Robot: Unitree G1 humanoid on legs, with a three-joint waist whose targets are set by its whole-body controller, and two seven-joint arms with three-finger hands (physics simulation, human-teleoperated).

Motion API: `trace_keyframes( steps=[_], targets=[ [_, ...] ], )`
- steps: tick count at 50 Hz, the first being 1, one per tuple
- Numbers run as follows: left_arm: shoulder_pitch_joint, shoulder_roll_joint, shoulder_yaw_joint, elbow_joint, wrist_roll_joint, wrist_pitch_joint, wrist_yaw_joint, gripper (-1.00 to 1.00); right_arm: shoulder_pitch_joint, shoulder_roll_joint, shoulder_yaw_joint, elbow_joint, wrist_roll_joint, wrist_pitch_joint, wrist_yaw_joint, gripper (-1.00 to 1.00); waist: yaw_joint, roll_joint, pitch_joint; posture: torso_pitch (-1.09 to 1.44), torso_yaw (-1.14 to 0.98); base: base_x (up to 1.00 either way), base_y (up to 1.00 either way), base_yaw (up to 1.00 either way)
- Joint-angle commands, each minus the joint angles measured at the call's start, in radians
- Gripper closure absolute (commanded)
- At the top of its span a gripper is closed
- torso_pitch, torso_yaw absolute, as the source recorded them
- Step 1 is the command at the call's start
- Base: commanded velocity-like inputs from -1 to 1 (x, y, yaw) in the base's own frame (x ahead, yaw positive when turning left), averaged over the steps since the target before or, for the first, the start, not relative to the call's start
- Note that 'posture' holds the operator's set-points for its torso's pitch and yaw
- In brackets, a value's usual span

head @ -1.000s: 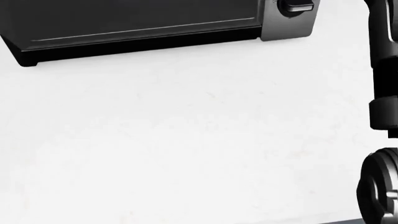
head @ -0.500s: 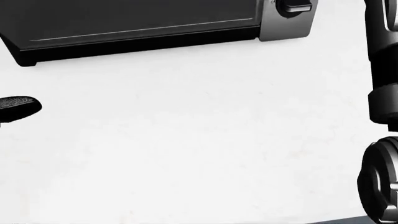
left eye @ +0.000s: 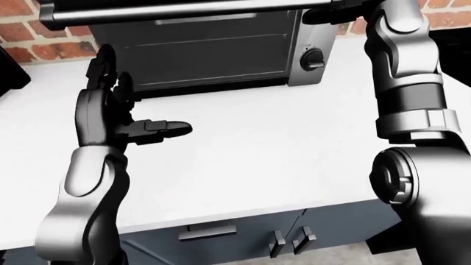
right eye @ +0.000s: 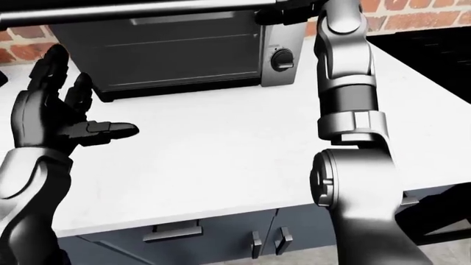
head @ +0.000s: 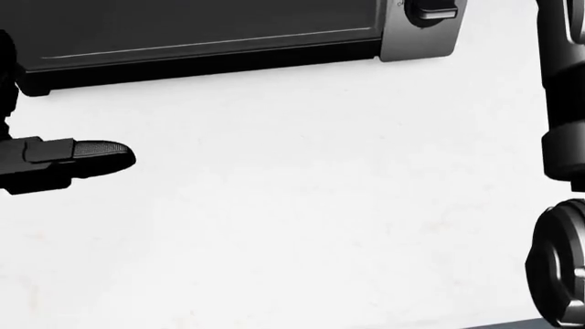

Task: Close the toaster oven door.

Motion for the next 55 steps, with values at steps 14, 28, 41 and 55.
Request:
trace_keyframes(
  steps=[14,28,41,55],
  targets=[
    [-0.183,-0.001,-0.04,0.038,0.019,0.019,0.01,-1.0,-0.064,0.002,0.001,-0.063,0.023,-0.075,-0.011,-1.0,0.014,-0.023,-0.037,0.0,0.0,0.0,0.0,0.0],
    [-0.271,0.01,-0.054,0.106,0.028,0.019,0.02,-1.0,-0.054,0.006,0.002,-0.07,0.02,-0.074,-0.015,-1.0,0.018,-0.032,-0.035,0.0,0.0,0.0,0.0,0.0],
    [-0.339,0.033,-0.061,0.163,0.037,0.031,-0.005,-1.0,-0.036,0.009,0.002,-0.086,0.02,-0.064,-0.019,-1.0,0.017,-0.033,-0.034,0.0,0.0,0.0,0.0,0.0],
    [-0.375,0.041,-0.085,0.228,0.073,0.029,-0.065,-1.0,0.009,0.017,0.001,-0.137,0.023,-0.039,-0.024,-1.0,0.019,-0.035,-0.039,0.0,0.0,0.0,0.0,0.0]
  ],
)
